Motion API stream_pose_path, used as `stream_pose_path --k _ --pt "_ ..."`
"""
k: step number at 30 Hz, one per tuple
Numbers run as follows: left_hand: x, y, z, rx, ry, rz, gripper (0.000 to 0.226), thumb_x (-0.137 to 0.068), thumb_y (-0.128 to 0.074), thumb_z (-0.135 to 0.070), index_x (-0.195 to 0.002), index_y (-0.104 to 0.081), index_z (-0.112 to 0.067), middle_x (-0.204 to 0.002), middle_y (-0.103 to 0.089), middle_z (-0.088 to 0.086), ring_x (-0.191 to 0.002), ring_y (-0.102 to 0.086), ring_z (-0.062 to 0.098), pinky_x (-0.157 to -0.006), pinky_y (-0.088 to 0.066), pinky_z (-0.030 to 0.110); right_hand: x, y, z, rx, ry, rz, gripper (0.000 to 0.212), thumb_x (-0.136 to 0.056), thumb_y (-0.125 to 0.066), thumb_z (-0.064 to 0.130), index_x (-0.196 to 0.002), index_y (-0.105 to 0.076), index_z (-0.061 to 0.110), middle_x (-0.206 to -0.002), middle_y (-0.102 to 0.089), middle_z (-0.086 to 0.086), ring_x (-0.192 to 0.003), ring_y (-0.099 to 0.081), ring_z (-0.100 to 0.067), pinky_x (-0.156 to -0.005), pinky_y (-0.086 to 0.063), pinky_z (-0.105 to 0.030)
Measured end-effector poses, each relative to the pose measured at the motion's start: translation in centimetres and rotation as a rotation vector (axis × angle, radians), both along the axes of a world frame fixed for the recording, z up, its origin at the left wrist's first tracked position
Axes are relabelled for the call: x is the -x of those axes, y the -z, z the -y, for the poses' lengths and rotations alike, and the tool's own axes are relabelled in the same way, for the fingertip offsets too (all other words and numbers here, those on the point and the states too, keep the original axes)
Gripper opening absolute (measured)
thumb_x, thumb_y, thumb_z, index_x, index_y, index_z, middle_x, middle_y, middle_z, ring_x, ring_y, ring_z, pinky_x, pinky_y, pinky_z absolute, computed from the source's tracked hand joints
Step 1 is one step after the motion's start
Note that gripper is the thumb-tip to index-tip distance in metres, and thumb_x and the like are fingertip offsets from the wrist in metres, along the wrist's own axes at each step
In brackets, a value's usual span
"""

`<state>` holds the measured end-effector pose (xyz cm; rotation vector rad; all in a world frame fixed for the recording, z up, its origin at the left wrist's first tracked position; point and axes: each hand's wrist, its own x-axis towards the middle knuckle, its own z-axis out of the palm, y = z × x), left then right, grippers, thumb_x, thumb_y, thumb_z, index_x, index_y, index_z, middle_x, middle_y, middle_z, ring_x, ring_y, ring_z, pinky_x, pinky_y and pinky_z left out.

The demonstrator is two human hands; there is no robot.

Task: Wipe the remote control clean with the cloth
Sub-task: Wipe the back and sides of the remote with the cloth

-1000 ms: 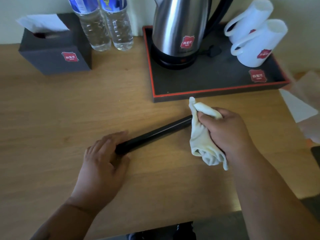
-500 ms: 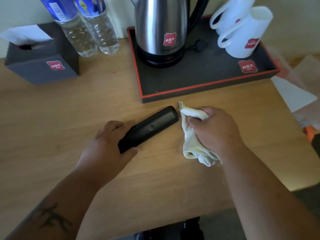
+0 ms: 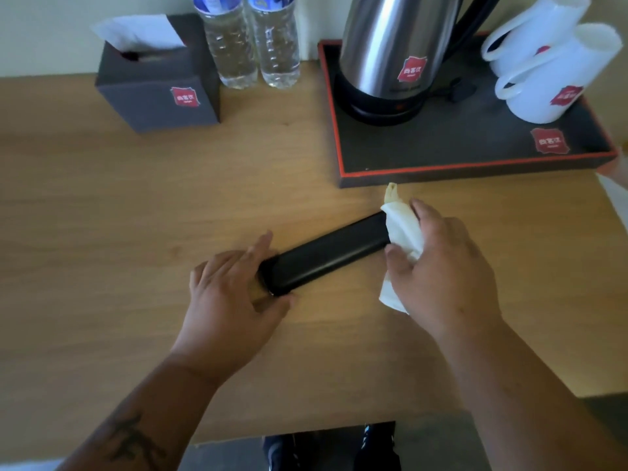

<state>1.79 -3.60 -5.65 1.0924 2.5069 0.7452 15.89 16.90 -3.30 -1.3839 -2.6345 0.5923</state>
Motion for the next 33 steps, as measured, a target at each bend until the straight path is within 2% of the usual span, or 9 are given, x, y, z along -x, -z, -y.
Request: stream_pose_path --k 3,7,11,13,17,21,28,30,33 --pt "-0.2 0.4 0.9 -0.081 -0.066 0.006 0.079 -0.076 -0.062 -0.06 -0.147 -0.044 -0.028 -0.127 -0.047 -0.027 -0.119 -0.032 -0.01 -0.107 -0.024 0.03 0.7 0.1 1.5 0.009 -0.011 -0.016 0.053 -0.089 -0.061 0.033 -0.139 -0.045 0.029 -0.112 -0.058 -0.001 -0.08 -0.045 -0.016 -0.068 -0.034 -0.028" --pt "-0.3 0.8 0.6 -0.11 -0.129 -0.017 0.077 -0.071 -0.084 -0.042 -0.14 -0.054 -0.026 -0.116 -0.043 -0.035 -0.109 -0.026 -0.016 -0.102 -0.03 0.035 2.0 -0.1 6.0 0.063 -0.157 -0.072 0.05 -0.088 -0.063 0.03 -0.136 -0.051 0.026 -0.104 -0.056 0.007 -0.077 -0.046 -0.009 -0.06 -0.033 -0.016" --pt "-0.1 1.5 0.7 -0.136 -0.112 -0.015 0.076 -0.073 -0.068 -0.056 -0.142 -0.05 -0.028 -0.121 -0.061 -0.02 -0.117 -0.042 0.0 -0.102 -0.027 0.027 3.2 -0.4 8.4 0.16 -0.432 -0.063 0.05 -0.086 -0.063 0.031 -0.135 -0.053 0.035 -0.104 -0.056 0.011 -0.086 -0.055 -0.008 -0.072 -0.046 -0.022" --pt "0.0 1.3 0.9 -0.172 -0.117 0.036 0.078 -0.072 -0.067 -0.059 -0.143 -0.047 -0.03 -0.123 -0.063 -0.017 -0.114 -0.044 -0.005 -0.102 -0.032 0.028 3.8 -1.1 7.9 0.213 -0.523 -0.027 0.047 -0.084 -0.062 0.032 -0.129 -0.055 0.042 -0.099 -0.057 0.016 -0.085 -0.054 -0.005 -0.07 -0.045 -0.02" --pt "0.3 -0.7 1.2 -0.362 -0.219 0.334 0.09 -0.068 -0.084 -0.038 -0.144 -0.035 -0.041 -0.115 -0.066 -0.026 -0.117 -0.056 -0.007 -0.099 -0.04 0.011 4.2 -2.7 4.7 0.318 -0.236 -0.221 0.039 -0.082 -0.063 0.026 -0.116 -0.061 0.045 -0.094 -0.065 0.015 -0.083 -0.06 -0.003 -0.065 -0.045 -0.019" --pt "0.1 -2.7 -0.5 -0.612 -0.274 0.476 0.078 -0.076 -0.082 -0.014 -0.138 -0.04 -0.032 -0.111 -0.069 -0.007 -0.111 -0.066 0.012 -0.1 -0.051 0.033 4.3 -3.7 3.5 0.545 -0.109 -0.381 0.031 -0.083 -0.067 0.018 -0.103 -0.067 0.041 -0.087 -0.07 0.012 -0.078 -0.067 -0.007 -0.065 -0.049 -0.027" --pt "-0.8 -1.7 -2.6 -0.612 -0.423 0.592 0.057 -0.085 -0.072 -0.006 -0.128 -0.05 -0.037 -0.114 -0.068 -0.017 -0.109 -0.065 -0.002 -0.093 -0.057 0.036 4.6 -3.1 2.7 0.318 -0.363 -0.104 0.058 -0.073 -0.081 0.037 -0.121 -0.051 0.048 -0.109 -0.058 0.027 -0.089 -0.054 0.005 -0.066 -0.037 -0.011" --pt "-0.8 -1.6 -2.6 -0.605 -0.449 0.612 0.051 -0.086 -0.073 -0.008 -0.124 -0.053 -0.036 -0.114 -0.068 -0.018 -0.109 -0.065 -0.003 -0.092 -0.056 0.035 4.7 -2.9 2.5 0.139 -0.494 0.047 0.078 -0.065 -0.086 0.046 -0.131 -0.043 0.047 -0.118 -0.051 0.031 -0.096 -0.048 0.005 -0.072 -0.036 -0.015" --pt "-0.6 -2.2 -2.7 -0.582 -0.446 0.671 0.047 -0.083 -0.076 -0.011 -0.118 -0.057 -0.036 -0.11 -0.071 -0.015 -0.105 -0.067 -0.001 -0.087 -0.058 0.029 5.2 -3.0 2.3 -0.064 -0.568 0.118 0.082 -0.065 -0.082 0.051 -0.136 -0.043 0.044 -0.125 -0.056 0.026 -0.104 -0.057 -0.004 -0.075 -0.042 -0.023"
